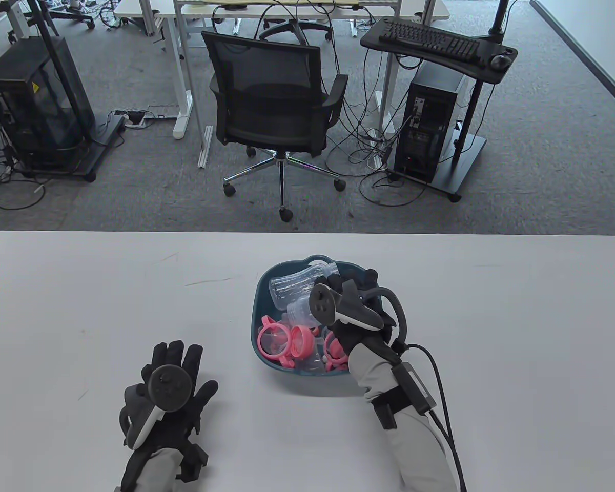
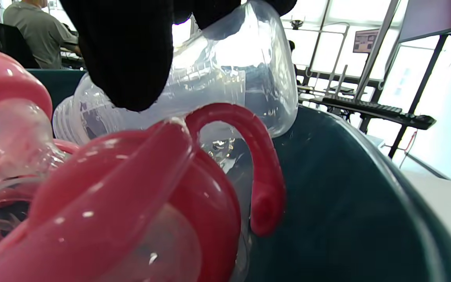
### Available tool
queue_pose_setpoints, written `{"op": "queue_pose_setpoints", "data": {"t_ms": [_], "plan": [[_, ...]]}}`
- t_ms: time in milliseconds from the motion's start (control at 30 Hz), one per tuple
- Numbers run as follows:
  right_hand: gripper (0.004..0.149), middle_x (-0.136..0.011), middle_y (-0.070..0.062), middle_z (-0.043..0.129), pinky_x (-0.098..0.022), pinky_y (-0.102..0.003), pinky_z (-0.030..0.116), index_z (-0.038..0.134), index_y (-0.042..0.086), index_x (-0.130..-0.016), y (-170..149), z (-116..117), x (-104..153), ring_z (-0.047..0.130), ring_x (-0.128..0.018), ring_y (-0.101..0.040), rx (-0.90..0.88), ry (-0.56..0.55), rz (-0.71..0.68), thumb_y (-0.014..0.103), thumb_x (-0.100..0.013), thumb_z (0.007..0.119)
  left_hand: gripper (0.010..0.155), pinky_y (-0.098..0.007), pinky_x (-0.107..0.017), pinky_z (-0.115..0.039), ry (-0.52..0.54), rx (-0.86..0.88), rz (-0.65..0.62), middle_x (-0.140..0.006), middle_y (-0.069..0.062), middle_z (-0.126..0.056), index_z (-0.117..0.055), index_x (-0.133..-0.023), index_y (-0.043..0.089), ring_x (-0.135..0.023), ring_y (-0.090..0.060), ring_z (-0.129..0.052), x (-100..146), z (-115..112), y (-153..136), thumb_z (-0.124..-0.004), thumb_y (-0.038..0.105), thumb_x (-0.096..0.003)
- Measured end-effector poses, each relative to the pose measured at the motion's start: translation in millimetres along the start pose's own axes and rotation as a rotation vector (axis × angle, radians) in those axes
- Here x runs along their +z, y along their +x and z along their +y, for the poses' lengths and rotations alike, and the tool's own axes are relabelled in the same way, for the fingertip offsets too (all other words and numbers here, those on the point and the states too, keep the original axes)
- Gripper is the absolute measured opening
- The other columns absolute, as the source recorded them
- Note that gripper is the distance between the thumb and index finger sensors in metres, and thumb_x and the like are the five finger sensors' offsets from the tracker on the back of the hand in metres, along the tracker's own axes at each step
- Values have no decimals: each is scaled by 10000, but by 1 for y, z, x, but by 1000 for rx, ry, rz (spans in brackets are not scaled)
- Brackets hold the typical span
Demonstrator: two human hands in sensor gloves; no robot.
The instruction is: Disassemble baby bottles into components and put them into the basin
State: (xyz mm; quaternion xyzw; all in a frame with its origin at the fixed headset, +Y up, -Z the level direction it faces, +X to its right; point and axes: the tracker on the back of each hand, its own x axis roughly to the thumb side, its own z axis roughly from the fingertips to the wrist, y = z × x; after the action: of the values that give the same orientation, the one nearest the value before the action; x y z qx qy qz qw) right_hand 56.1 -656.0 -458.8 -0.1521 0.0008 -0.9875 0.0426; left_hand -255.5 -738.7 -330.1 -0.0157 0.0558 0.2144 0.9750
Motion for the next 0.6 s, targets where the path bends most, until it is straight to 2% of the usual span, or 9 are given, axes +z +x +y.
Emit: {"op": "queue_pose_setpoints", "data": {"t_ms": [333,600], "plan": [[809,-1188,-75,428,-715,-709,241,372,227,-1130,-26,-24,46,334,-1080,-398,-55,-183,-25,399,-490,838,766,-516,-807,-100,-5,-9,1,-1146,101,-99,-321,-1082,422,-1139,-211,5,0,-1,0,-780,507,-474],[778,-1186,-87,428,-710,-704,260,377,214,-1132,-59,-13,97,335,-1072,-407,-113,-272,27,413,-514,807,769,-516,-807,-96,1,-11,-6,-1145,106,-96,-315,-1080,425,-1138,-206,10,0,-1,0,-779,508,-473]]}}
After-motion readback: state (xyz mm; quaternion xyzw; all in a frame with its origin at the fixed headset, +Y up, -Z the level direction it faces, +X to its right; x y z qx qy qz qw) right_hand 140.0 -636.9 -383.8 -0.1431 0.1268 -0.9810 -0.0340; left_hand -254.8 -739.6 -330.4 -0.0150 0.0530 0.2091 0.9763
